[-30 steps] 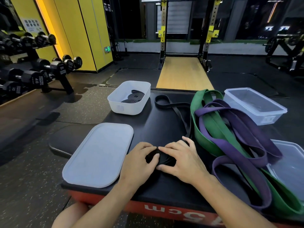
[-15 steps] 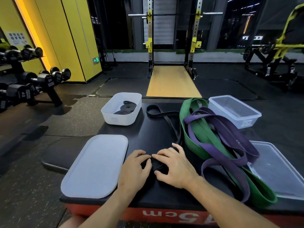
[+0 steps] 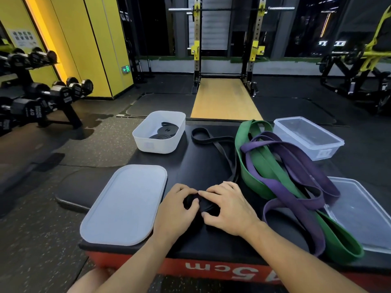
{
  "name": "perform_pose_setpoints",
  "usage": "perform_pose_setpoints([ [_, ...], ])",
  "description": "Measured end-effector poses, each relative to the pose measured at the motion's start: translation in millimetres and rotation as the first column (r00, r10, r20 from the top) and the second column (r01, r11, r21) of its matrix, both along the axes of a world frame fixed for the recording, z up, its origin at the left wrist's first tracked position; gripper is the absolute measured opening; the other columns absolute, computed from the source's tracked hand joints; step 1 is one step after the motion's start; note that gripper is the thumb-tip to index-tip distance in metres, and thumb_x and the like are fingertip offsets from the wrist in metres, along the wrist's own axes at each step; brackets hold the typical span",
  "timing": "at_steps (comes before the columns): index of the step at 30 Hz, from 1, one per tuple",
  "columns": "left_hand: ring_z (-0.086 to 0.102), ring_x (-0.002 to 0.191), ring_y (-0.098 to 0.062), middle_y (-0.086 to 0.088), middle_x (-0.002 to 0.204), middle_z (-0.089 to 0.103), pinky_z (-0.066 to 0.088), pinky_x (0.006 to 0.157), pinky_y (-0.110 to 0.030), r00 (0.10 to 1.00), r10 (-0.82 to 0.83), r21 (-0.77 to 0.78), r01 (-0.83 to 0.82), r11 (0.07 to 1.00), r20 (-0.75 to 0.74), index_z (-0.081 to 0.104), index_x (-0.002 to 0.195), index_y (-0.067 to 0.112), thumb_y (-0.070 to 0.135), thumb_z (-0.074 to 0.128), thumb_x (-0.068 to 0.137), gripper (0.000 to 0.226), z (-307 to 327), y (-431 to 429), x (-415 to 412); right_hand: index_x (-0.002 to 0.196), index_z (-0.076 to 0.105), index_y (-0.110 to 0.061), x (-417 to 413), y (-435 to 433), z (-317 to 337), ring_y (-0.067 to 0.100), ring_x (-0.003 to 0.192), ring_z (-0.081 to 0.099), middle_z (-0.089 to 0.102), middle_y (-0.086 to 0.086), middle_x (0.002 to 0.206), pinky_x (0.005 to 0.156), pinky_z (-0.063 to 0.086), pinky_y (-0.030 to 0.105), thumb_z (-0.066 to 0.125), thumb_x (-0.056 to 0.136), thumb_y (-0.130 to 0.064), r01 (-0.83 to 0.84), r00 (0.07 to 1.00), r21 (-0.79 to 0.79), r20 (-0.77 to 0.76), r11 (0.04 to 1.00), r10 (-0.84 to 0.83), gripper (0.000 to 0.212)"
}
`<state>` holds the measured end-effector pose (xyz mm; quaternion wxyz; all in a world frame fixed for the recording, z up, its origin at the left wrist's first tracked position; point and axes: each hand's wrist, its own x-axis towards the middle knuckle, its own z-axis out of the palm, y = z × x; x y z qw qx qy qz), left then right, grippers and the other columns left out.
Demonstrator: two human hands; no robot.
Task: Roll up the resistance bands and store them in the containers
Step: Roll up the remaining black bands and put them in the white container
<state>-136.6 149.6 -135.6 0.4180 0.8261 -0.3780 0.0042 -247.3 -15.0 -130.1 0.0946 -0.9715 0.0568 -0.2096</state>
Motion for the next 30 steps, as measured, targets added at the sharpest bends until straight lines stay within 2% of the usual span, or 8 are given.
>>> perform_pose_setpoints([
  [6,0.058,0.103,0.005,0.024,0.109,0.058,0.050,0.086,-0.021,1.000,0.013,-0.002,-0.012,1.000,0.023,0.074,0.107,0.032,0.035,0.067,0.093,0.015,-1.2,0.2,0.1,0.134,0.067,-0.035,0.1,-0.9,-1.5,0.004,0.115,0.054,0.063,-0.017,0.121,0.125,0.016,0.043,0.059,0.082,-0.063,-0.001,1.000,0.025,0.029,1.000,0.000,0.060],
  [10,0.056,0.110,0.001,0.024,0.114,0.055,0.047,0.093,-0.020,0.997,0.030,0.003,-0.031,1.000,0.068,0.077,0.111,0.035,0.052,0.066,0.092,0.028,-3.1,0.4,0.5,0.132,0.069,-0.031,0.4,-2.5,-3.1,0.003,0.122,0.055,0.065,-0.017,0.126,0.125,0.017,0.047,0.061,0.085,-0.064,-0.039,0.998,0.005,0.049,0.999,0.039,0.058],
  [14,0.059,0.093,-0.003,0.023,0.107,0.055,0.048,0.086,-0.020,0.998,0.054,0.007,-0.054,0.998,-0.007,0.077,0.111,0.040,0.062,0.067,0.088,0.033,-1.0,0.0,0.1,0.127,0.071,-0.026,0.7,-5.0,-3.7,0.003,0.120,0.057,0.067,-0.016,0.122,0.126,0.015,0.043,0.059,0.087,-0.072,-0.045,0.997,-0.004,0.063,0.999,0.045,0.062],
  [17,0.060,0.097,0.001,0.024,0.112,0.057,0.049,0.088,-0.019,0.998,0.002,0.009,-0.001,1.000,-0.065,0.075,0.117,0.038,0.053,0.072,0.089,0.032,2.3,1.6,-0.2,0.118,0.071,-0.027,6.7,-2.8,0.3,0.005,0.112,0.059,0.067,-0.017,0.112,0.126,0.015,0.043,0.059,0.080,-0.080,-0.011,0.999,0.039,0.048,0.999,0.009,0.067],
  [19,0.058,0.112,0.003,0.026,0.121,0.058,0.048,0.100,-0.024,0.997,-0.052,0.020,0.053,0.998,-0.058,0.074,0.123,0.037,0.042,0.071,0.093,0.030,2.6,3.0,1.1,0.106,0.064,-0.028,11.9,-1.1,1.9,0.007,0.103,0.056,0.058,-0.018,0.100,0.125,0.017,0.041,0.062,0.071,-0.085,0.012,0.999,0.082,0.032,0.997,-0.015,0.067],
  [22,0.053,0.126,0.004,0.024,0.132,0.061,0.044,0.111,-0.029,0.990,-0.114,0.013,0.116,0.993,-0.089,0.070,0.129,0.037,0.031,0.069,0.096,0.033,3.9,5.1,3.9,0.099,0.049,-0.031,16.0,-0.1,2.0,0.009,0.098,0.050,0.048,-0.017,0.095,0.124,0.017,0.038,0.061,0.064,-0.091,0.033,0.999,0.129,-0.014,0.991,-0.032,0.071],
  [26,0.049,0.131,0.005,0.024,0.137,0.061,0.039,0.114,-0.027,0.987,-0.123,0.021,0.125,0.992,-0.101,0.071,0.128,0.039,0.033,0.067,0.098,0.030,1.4,5.2,6.0,0.104,0.050,-0.032,10.0,0.9,-0.2,0.004,0.101,0.049,0.046,-0.020,0.099,0.124,0.015,0.034,0.061,0.072,-0.085,0.041,0.999,0.135,-0.009,0.990,-0.041,0.062],
  [30,0.046,0.130,0.006,0.026,0.138,0.058,0.033,0.109,-0.018,0.990,-0.115,0.050,0.119,0.992,-0.075,0.072,0.125,0.038,0.034,0.064,0.100,0.026,1.3,5.1,3.9,0.122,0.054,-0.031,2.8,1.8,0.0,0.002,0.121,0.049,0.051,-0.021,0.121,0.126,0.013,0.040,0.064,0.078,-0.063,-0.013,1.000,0.133,0.005,0.991,0.012,0.055],
])
